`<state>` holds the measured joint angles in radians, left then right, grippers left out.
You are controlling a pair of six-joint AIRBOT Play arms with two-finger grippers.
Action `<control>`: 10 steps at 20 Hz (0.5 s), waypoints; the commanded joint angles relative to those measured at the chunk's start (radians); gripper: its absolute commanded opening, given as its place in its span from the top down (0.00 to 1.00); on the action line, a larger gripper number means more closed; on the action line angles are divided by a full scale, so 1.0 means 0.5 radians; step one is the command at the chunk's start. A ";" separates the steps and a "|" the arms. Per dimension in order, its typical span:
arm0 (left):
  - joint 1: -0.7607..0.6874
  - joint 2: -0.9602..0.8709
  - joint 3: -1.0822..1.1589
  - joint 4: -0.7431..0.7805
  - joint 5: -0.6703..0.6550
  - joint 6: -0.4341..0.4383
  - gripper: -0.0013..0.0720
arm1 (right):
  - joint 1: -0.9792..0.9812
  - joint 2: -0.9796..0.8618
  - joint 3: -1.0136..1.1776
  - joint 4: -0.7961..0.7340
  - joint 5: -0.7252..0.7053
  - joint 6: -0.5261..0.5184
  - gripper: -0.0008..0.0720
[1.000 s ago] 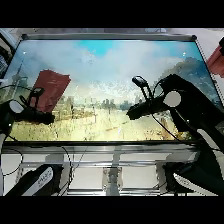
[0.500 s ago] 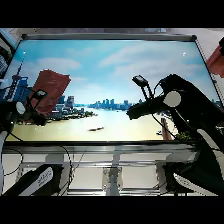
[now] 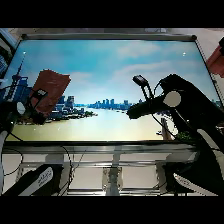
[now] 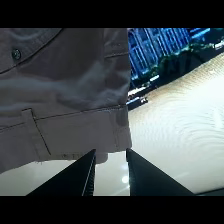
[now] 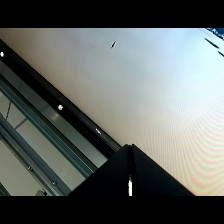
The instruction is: Fold the clothes and pants, and hang the long-sleeved shirts on hangers.
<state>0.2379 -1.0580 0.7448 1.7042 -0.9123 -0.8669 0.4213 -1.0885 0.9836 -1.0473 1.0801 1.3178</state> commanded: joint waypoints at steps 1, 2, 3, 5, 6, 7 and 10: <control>0.002 -0.002 0.001 0.002 0.011 0.003 0.60 | 0.002 -0.001 0.001 0.000 0.000 0.004 0.97; 0.002 -0.002 -0.001 0.002 0.024 0.026 0.45 | 0.002 -0.001 0.001 0.000 0.001 0.004 0.97; 0.002 -0.002 -0.001 0.003 0.022 0.077 0.40 | 0.002 -0.001 0.001 0.000 0.001 0.004 0.97; 0.002 -0.002 -0.004 0.004 0.021 0.148 0.40 | 0.002 -0.001 0.001 -0.001 0.001 0.004 0.97; 0.002 -0.002 -0.016 0.004 0.039 0.152 0.40 | 0.002 -0.001 0.001 0.000 0.001 0.004 0.97; 0.002 -0.003 -0.034 0.005 0.069 0.152 0.40 | 0.002 -0.001 0.001 0.000 0.001 0.004 0.97; 0.001 -0.033 -0.095 0.034 0.124 0.187 0.40 | 0.002 -0.001 0.001 0.001 0.002 0.014 0.97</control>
<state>0.2379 -1.0645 0.7174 1.7119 -0.8719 -0.8009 0.4213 -1.0882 0.9833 -1.0473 1.0805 1.3201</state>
